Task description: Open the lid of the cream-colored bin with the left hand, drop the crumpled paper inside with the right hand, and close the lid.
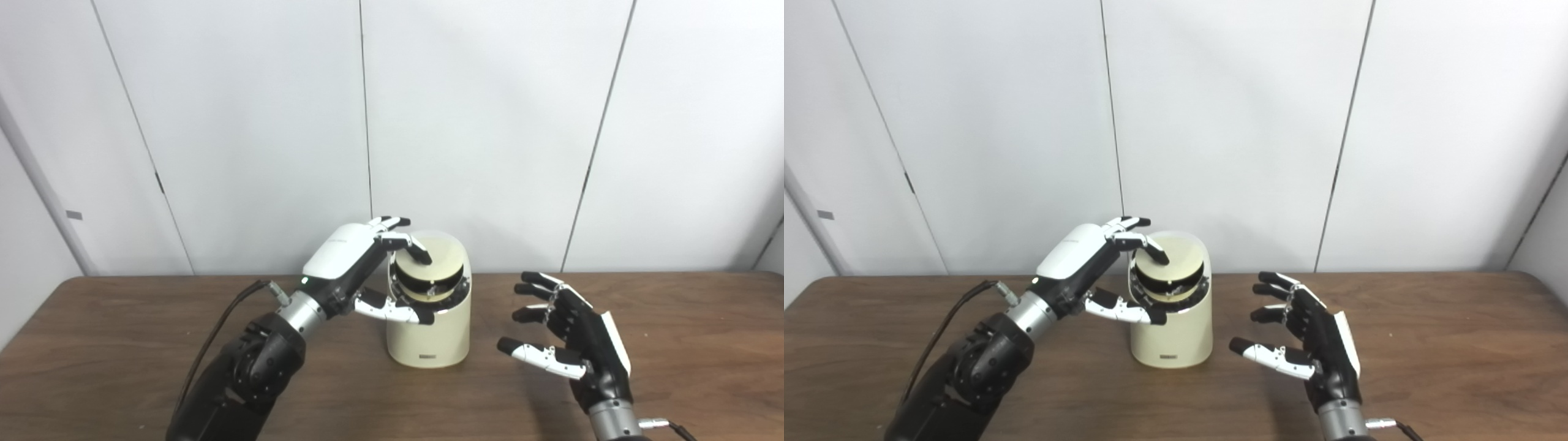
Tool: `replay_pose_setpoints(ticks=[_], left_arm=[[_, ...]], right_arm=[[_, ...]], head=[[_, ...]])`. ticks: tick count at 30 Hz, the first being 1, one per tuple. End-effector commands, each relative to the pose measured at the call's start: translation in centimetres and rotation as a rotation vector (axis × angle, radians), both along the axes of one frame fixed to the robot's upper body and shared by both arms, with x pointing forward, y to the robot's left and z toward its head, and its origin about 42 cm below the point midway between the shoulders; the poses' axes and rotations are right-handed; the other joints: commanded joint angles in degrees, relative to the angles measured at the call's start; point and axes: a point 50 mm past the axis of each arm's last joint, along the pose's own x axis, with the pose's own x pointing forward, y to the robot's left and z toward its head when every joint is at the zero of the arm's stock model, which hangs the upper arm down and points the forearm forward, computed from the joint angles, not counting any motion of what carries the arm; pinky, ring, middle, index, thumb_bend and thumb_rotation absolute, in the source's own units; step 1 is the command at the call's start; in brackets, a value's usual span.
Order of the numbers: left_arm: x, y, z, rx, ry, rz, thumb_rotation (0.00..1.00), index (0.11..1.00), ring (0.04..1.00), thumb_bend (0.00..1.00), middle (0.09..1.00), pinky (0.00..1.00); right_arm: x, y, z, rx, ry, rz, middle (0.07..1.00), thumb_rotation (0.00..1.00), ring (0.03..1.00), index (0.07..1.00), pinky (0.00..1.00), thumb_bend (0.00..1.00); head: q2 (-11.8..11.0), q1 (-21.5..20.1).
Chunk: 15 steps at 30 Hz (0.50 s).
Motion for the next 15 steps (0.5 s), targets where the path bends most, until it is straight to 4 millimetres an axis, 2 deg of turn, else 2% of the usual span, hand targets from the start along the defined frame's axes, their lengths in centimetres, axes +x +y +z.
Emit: replay_pose_setpoints(ticks=[1, 15], left_arm=[[0.04, -0.09, 1.68, 0.006, -0.075, -0.015, 0.45, 0.682, 0.926, 0.91, 0.701, 0.98], [-0.49, -0.31, 0.87, 0.095, -0.137, -0.011, 0.42, 0.689, 0.918, 0.91, 0.702, 1.00]], right_arm=[[0.43, 0.46, 2.01, 0.008, -0.086, 0.020, 0.700, 0.01, 0.541, 0.720, 0.55, 0.73], [0.32, 0.70, 2.18, 0.015, -0.083, 0.017, 0.706, 0.02, 0.545, 0.721, 0.50, 0.73]], head=[[0.1, 0.0], [0.5, -0.3]])
